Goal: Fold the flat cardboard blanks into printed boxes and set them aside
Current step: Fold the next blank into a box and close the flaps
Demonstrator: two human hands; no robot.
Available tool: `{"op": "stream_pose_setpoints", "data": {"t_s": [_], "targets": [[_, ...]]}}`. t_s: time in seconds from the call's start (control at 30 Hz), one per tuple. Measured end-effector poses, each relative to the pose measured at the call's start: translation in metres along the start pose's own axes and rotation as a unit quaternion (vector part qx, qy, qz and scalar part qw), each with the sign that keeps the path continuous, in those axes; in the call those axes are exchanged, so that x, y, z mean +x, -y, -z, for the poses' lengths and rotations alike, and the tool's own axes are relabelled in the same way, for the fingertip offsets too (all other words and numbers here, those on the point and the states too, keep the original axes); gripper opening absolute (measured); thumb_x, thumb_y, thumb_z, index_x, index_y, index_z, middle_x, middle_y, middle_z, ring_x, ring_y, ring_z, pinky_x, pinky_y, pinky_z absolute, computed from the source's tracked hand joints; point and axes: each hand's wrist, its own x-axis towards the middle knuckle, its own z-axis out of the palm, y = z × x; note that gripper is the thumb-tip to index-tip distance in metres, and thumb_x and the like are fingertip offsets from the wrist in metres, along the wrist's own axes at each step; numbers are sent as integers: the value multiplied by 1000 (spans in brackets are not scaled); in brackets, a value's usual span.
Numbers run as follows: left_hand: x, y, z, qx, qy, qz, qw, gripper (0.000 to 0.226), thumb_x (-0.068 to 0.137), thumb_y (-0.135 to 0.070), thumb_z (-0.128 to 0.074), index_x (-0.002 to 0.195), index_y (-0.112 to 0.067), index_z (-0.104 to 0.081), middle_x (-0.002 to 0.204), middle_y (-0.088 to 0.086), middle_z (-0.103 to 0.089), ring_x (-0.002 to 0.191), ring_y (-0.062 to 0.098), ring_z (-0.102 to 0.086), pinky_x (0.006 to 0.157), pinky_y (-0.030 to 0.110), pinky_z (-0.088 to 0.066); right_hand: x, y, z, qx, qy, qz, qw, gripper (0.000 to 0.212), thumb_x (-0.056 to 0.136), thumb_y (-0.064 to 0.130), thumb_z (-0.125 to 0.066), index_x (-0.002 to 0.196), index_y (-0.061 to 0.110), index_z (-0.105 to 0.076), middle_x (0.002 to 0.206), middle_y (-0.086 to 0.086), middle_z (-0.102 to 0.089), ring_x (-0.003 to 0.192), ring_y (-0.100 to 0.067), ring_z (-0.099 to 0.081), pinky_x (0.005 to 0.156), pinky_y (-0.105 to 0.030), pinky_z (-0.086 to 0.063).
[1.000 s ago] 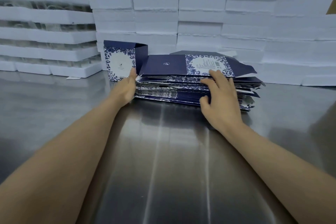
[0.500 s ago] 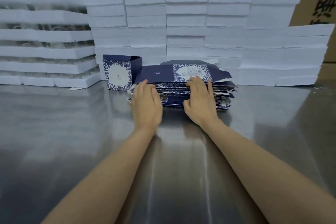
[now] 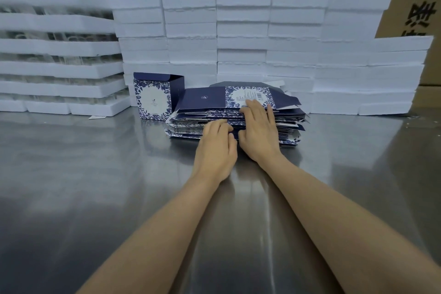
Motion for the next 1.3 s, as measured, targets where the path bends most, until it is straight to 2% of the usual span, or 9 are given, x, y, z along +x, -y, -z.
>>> {"op": "stream_pose_setpoints", "data": {"t_s": [0.23,0.33,0.5,0.73,0.93,1.0,1.1,1.2,1.3], "targets": [[3,0,1,-2,3,13,1000,25,98,-11,-42,115,-1,-58,118,9,-57,117,25,-46,100,33,-36,0,0,1,-70,24,-3,997,60,87,14,-48,145,6,-35,157,-8,-25,148,-25,-13,121,-45,5],[3,-2,4,15,-11,56,998,35,99,-14,-40,130,-2,-52,134,9,-53,128,24,-42,105,37,-37,-12,10,18,-73,-61,-6,995,59,79,2,-56,137,-1,-46,149,-13,-42,140,-29,-35,121,-46,-11],[-6,-15,18,78,-44,94,992,29,95,-14,-44,119,-7,-58,117,11,-61,114,29,-52,76,42,-48,-55,27,63,53,-228,81,969,52,72,-7,-43,122,-2,-56,134,-13,-56,122,-28,-46,108,-47,-36],[-42,-35,44,-31,-60,42,997,36,98,-9,-46,132,-3,-53,136,11,-55,128,26,-48,104,34,-37,-108,41,127,204,-311,75,925,46,83,-14,-53,127,-1,-49,133,-8,-42,123,-24,-44,112,-33,-33],[-70,-51,69,-214,-81,143,963,56,104,-31,-37,154,-15,-16,160,-2,-19,146,10,-16,120,29,-13,-121,42,167,395,-257,-118,874,61,94,2,-48,148,19,-25,140,12,-36,130,-8,-38,113,-23,-29],[-72,-51,75,-298,-48,191,934,61,103,-39,-38,155,-21,-12,158,-8,-22,143,5,-22,116,25,-18,-124,37,172,470,-198,-168,844,68,92,8,-46,151,26,-17,139,29,-35,133,-2,-37,114,-31,-33],[-70,-57,76,-405,-28,261,876,60,102,-45,-39,154,-28,-14,148,-19,-36,135,4,-35,109,22,-24,-126,25,176,537,-154,-207,803,68,85,11,-47,148,29,-27,135,13,-48,123,-14,-53,103,-44,-45],[-69,-56,70,-320,9,254,913,58,101,-50,-34,152,-24,-24,154,-7,-33,140,7,-28,113,24,-17,-122,16,179,592,-142,-246,754,68,78,12,-47,144,26,-39,119,12,-57,104,-10,-62,83,-32,-54],[-67,-60,68,-306,87,244,916,64,101,-52,-33,144,-5,-35,151,12,-38,140,27,-34,118,39,-23,-118,9,184,601,-135,-237,751,64,79,15,-47,141,32,-42,116,6,-57,108,-23,-59,89,-38,-54]]}}
